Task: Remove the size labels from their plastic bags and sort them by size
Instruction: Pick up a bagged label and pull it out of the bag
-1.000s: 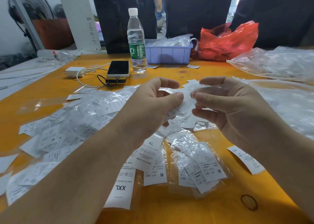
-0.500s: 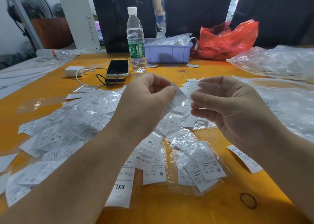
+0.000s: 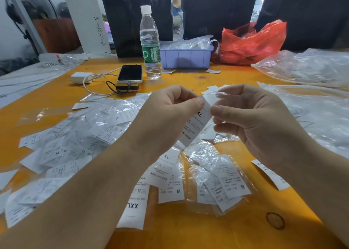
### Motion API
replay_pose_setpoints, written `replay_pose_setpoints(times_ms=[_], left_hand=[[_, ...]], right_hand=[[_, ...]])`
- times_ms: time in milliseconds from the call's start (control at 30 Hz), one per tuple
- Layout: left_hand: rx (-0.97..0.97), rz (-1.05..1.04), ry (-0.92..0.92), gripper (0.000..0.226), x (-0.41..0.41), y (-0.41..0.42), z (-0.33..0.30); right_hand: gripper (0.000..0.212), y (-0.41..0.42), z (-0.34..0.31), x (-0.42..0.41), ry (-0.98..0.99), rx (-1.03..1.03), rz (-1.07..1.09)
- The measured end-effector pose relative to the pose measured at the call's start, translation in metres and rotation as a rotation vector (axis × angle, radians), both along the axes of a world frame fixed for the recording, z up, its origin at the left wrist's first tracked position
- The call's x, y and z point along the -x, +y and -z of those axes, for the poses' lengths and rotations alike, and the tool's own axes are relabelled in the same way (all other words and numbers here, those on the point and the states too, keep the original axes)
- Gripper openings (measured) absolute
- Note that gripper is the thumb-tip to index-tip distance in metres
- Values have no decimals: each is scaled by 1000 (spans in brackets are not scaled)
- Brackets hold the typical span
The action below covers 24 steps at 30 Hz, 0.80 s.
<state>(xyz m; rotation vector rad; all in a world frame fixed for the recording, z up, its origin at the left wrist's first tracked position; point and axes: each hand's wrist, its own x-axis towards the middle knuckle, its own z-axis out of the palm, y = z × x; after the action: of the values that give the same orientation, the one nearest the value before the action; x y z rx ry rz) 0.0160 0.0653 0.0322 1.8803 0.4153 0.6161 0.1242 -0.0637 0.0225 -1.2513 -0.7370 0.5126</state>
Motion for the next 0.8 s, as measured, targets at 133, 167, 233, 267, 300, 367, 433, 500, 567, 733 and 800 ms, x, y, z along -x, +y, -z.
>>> replay_pose_setpoints(times_ms=[133,167,233,267,300,367,433,500,567,733,800], left_hand=[[2,42,15,20,0,-2,2],[1,56,17,21,0,-3,2],[15,89,15,20,0,-5,3],[24,98,7,19,0,-6,3],[25,96,-3,18,0,-6,3],[17,73,-26,18,0,-5,2],[19,49,-50,18,1,-4,1],[26,37,-69,19,2,-4,0],[25,36,-78,19,2,-5,-1],[21,50,-82,18,2,-6,-1],[30,62,-85,18,2,-7,-1]], right_hand=[[37,1,0,0,-20,-5,21],[37,0,0,0,-26,-5,29],[35,0,0,0,-44,1,48],[34,0,0,0,-50,1,56],[34,0,1,0,-52,-6,63],[32,0,1,-1,-56,-24,78],[32,0,2,-2,-65,-31,97],[34,0,2,-2,-77,-31,109],[34,0,2,-3,-92,-28,112],[38,0,4,-2,-110,-4,95],[40,0,4,-1,-102,-4,86]])
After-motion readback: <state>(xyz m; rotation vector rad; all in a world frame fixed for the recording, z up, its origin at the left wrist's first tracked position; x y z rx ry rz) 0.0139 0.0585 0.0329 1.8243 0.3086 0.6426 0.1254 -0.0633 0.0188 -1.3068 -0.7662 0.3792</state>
